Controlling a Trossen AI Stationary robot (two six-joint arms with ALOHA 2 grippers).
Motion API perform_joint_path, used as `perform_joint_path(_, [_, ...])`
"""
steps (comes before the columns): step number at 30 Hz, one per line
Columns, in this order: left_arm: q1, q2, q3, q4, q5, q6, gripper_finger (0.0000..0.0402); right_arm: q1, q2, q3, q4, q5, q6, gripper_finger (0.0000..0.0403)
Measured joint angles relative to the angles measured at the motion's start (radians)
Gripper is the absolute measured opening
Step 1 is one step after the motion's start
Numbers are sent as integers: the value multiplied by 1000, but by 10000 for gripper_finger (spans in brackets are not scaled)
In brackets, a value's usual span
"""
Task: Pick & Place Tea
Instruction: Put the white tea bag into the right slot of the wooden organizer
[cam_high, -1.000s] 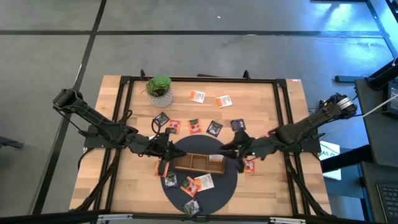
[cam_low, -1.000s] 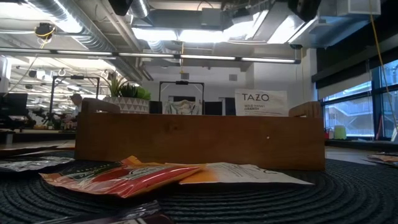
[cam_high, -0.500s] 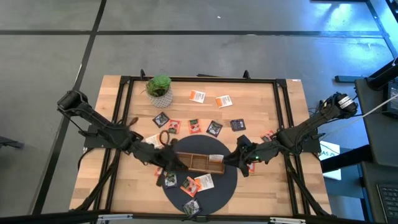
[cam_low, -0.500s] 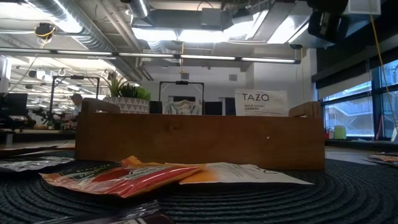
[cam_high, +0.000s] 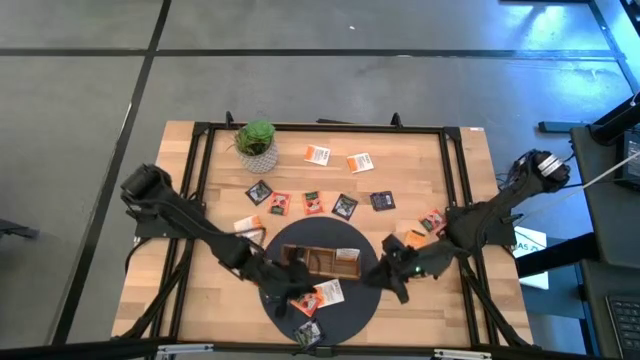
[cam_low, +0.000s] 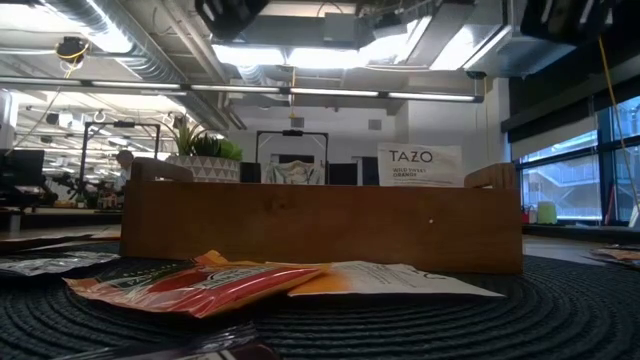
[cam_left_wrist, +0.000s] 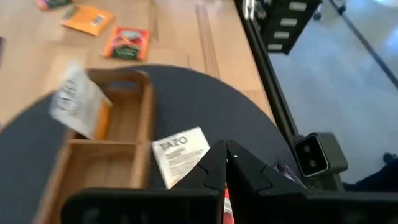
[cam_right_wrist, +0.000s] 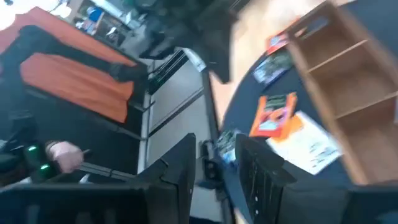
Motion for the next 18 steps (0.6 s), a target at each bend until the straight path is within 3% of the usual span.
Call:
perform_joint_path(8, [-30,142,88,-35,-3,-43,2,54,149,1,209,1,30,116])
perform_joint_path(14, [-39,199,89,-59,-31,-75,2,55,224,1,224,4,38,116])
perform_joint_path(18, [-39,229,89,-48,-51,-91,2,53,257,1,252,59,108,120])
